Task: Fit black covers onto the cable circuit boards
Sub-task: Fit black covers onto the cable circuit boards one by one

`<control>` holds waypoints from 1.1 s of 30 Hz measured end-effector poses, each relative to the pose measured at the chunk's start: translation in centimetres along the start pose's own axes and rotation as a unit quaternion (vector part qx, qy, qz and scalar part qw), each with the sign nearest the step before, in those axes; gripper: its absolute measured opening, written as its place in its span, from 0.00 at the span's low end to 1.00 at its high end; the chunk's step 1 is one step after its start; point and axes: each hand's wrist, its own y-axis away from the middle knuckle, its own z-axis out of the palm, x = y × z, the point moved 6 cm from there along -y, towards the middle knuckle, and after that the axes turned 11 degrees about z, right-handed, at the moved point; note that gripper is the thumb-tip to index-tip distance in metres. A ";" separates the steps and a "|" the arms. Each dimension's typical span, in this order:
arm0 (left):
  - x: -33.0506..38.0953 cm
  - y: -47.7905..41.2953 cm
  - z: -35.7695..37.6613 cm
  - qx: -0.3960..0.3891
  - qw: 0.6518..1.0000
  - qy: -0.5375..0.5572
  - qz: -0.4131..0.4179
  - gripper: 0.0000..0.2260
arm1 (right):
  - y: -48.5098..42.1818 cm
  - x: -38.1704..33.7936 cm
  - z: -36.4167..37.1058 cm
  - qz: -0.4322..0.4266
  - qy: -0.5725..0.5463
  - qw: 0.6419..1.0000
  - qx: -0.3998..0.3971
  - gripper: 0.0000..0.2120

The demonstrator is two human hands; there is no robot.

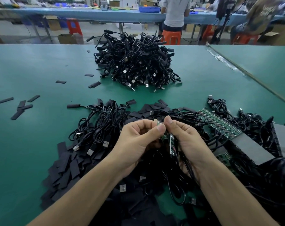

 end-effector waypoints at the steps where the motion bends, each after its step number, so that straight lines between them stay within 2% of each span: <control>1: -0.1 0.0 0.0 0.001 1.000 0.003 -0.003 0.07 | 0.0 0.0 0.0 0.003 -0.002 1.000 -0.001 0.13; 7: -0.7 0.3 0.1 -0.007 0.997 0.071 -0.030 0.04 | 0.0 0.3 0.1 0.016 -0.001 1.000 -0.017 0.11; 10: -1.1 0.3 0.0 -0.005 0.995 0.092 -0.041 0.04 | -0.1 0.4 0.0 0.023 0.008 1.000 -0.018 0.14; 16: -1.5 0.3 -0.3 -0.010 0.993 0.107 -0.037 0.07 | 0.0 0.6 0.1 0.025 0.011 0.999 -0.028 0.11; 22: -1.7 0.4 -0.5 -0.013 0.995 0.101 -0.018 0.05 | 0.1 0.8 0.1 0.032 0.013 0.999 -0.034 0.12; 26: -1.8 0.5 -0.6 -0.016 0.994 0.101 -0.024 0.08 | 0.2 0.9 0.2 0.039 0.017 0.998 -0.038 0.13; 33: -1.7 0.7 -1.0 0.049 0.998 0.035 0.032 0.09 | 0.3 0.4 0.0 -0.018 0.044 0.998 0.039 0.10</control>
